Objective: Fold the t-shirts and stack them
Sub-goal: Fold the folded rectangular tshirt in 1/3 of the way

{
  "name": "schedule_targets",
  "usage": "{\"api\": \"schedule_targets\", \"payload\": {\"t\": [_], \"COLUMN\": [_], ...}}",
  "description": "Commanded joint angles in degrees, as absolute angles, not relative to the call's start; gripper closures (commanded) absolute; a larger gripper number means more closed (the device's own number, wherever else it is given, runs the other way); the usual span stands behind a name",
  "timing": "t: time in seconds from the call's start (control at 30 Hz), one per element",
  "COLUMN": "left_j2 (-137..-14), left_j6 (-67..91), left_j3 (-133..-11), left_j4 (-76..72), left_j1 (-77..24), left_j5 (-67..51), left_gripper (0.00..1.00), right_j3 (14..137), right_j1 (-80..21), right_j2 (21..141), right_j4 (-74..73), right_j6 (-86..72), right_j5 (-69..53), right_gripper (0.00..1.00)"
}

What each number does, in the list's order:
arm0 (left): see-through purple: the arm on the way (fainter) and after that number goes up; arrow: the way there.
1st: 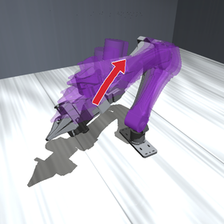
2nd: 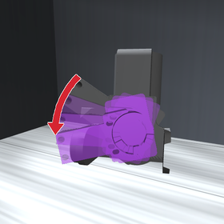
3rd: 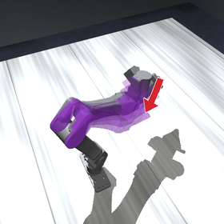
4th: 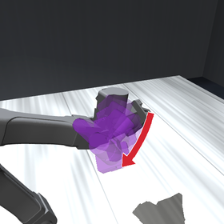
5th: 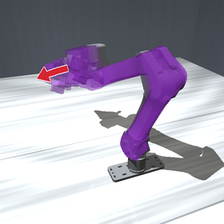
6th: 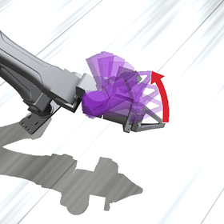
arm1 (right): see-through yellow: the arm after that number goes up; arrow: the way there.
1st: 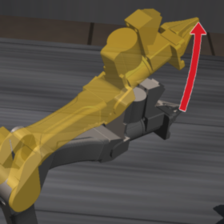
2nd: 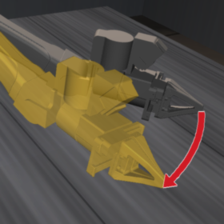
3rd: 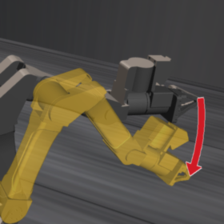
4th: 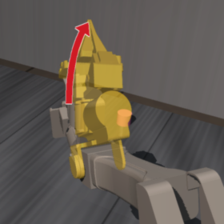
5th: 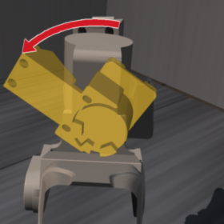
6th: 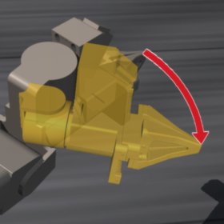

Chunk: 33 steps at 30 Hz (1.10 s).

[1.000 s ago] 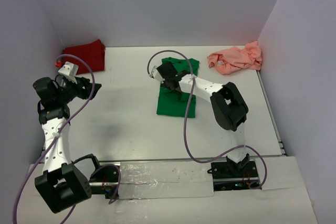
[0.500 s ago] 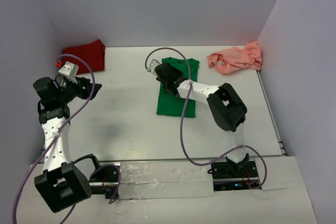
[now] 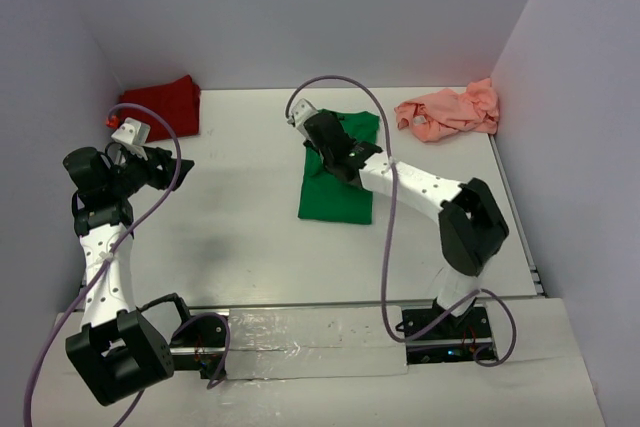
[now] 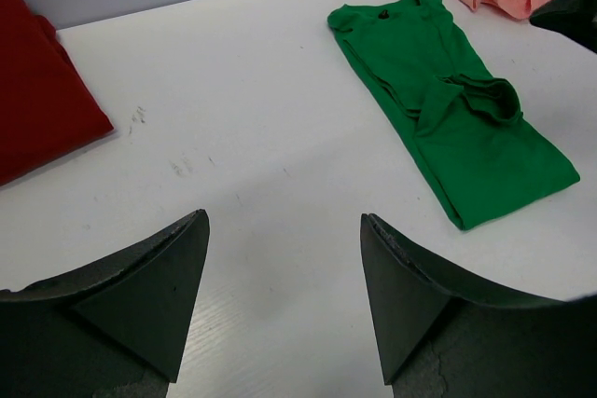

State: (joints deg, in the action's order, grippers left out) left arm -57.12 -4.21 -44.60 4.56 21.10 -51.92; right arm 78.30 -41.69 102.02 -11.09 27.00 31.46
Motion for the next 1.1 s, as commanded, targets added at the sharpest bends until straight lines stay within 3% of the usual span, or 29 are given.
{"api": "schedule_targets", "payload": {"t": [0.0,0.27,0.63,0.83,1.07], "left_j2": [-56.16,-55.81,-55.81,-55.72,-56.25], "left_j6": [-5.01,-5.27,-5.8,-5.89,-5.89], "left_j3": [-44.74,-45.09,-44.91,-44.74,-44.74], "left_j4": [3.87,4.31,4.57,4.57,4.57], "left_j1": [21.27,21.27,21.27,21.27,21.36], "left_j5": [-53.7,-53.79,-53.7,-53.61,-53.88], "left_gripper": [0.25,0.25,0.25,0.25,0.25], "right_j3": [79.1,79.28,78.4,77.35,73.74], "right_j1": [-44.38,-45.35,-45.0,-44.83,-44.82], "right_j2": [97.12,101.68,110.91,112.5,113.12], "right_j4": [-24.21,-36.81,-37.71,-35.42,-23.76], "right_j6": [20.93,18.11,18.02,19.33,23.2], "right_j5": [22.86,15.39,11.69,14.5,28.9], "right_gripper": [1.0,1.0,1.0,1.0,1.0]}}
